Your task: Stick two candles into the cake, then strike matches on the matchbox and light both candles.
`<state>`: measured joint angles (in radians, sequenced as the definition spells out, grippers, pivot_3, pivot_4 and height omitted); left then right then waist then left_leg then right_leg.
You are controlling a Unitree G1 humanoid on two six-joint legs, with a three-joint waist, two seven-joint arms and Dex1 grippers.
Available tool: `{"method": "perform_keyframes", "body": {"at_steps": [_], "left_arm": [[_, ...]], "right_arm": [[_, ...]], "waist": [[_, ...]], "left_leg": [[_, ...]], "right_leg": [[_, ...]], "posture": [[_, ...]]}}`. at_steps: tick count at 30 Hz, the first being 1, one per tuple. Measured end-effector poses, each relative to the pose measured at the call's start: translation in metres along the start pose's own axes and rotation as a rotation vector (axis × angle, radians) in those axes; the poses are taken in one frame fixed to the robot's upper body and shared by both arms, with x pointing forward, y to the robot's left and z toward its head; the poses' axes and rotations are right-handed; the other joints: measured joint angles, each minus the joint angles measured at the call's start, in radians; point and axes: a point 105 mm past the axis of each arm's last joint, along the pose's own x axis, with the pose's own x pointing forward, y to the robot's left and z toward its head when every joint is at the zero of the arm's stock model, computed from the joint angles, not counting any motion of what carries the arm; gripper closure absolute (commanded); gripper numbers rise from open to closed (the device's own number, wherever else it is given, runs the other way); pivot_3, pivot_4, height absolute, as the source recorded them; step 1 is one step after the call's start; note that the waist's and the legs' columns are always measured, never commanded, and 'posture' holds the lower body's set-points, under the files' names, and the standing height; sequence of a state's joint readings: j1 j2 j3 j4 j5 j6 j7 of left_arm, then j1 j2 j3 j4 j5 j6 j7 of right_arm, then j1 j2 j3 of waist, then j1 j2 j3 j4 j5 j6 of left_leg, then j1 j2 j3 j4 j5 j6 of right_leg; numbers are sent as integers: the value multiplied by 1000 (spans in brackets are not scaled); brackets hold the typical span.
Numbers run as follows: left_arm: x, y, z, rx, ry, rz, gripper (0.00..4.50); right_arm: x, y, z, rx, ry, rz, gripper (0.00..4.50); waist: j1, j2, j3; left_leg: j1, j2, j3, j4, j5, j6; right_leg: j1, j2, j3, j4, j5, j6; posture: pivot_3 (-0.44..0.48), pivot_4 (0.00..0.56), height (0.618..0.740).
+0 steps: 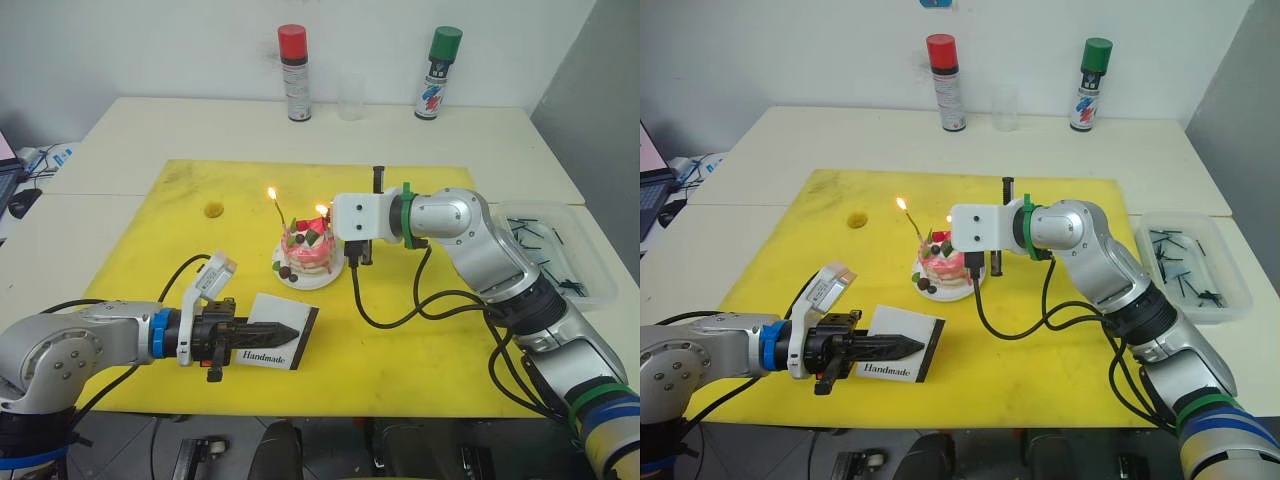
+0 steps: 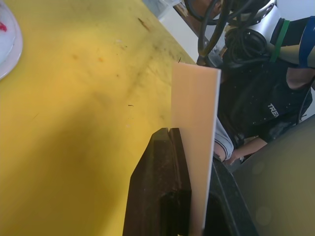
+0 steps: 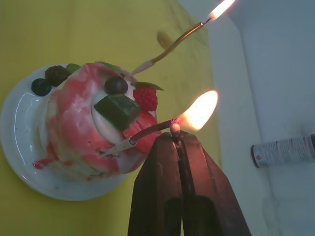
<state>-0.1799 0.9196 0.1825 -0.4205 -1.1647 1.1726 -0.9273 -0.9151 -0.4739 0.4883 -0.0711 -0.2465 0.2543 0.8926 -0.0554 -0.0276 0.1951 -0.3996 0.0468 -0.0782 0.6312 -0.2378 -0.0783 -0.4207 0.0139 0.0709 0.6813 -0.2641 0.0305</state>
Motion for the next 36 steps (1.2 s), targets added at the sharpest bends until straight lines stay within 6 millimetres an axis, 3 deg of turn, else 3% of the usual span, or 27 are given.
{"method": "perform_keyframes", "body": {"at_steps": [9,14,19,21,24,30,33,36], "left_arm": [[2,0,3,13,0,-7,4500],[6,-1,1,3,2,-23,4500],[11,0,-1,-5,3,-25,4500],[14,0,-2,-9,-1,-35,4500],[18,1,-4,-20,-4,-36,4500],[28,0,3,-9,-14,-51,4500],[29,0,3,-20,-14,-45,4500],[30,-1,4,-24,-15,-44,4500]], "right_arm": [[-13,-10,-8,17,25,-48,4478],[-34,-20,-21,67,69,-115,4478],[-81,-34,-56,186,189,-253,4478],[-118,-32,-90,302,303,-347,4478],[-167,-20,-134,488,471,-471,4478],[-210,19,-170,688,645,-521,4478],[-220,42,-182,806,711,-519,3857],[-225,45,-186,844,735,-540,2856]], "waist": [[0,0,0],[2,0,0],[6,0,0],[18,0,0],[23,0,0],[8,0,0],[0,0,0],[-4,1,0]], "left_leg": [[0,0,0,0,0,0],[0,0,0,0,0,0],[0,0,0,0,0,0],[0,-1,0,0,0,0],[0,-1,1,0,0,0],[1,-1,0,0,0,1],[1,-1,1,1,0,1],[2,-1,1,1,1,2]], "right_leg": [[0,0,0,0,0,0],[0,0,0,0,0,-1],[1,0,0,0,0,0],[1,-1,0,-1,0,0],[1,-1,1,-1,0,0],[1,0,1,1,0,1],[1,0,2,1,0,2],[1,0,3,1,1,3]], "posture": [[0,150,740],[0,150,740],[0,150,740],[0,150,740],[0,150,740],[0,150,740],[0,150,740],[0,150,740]]}}
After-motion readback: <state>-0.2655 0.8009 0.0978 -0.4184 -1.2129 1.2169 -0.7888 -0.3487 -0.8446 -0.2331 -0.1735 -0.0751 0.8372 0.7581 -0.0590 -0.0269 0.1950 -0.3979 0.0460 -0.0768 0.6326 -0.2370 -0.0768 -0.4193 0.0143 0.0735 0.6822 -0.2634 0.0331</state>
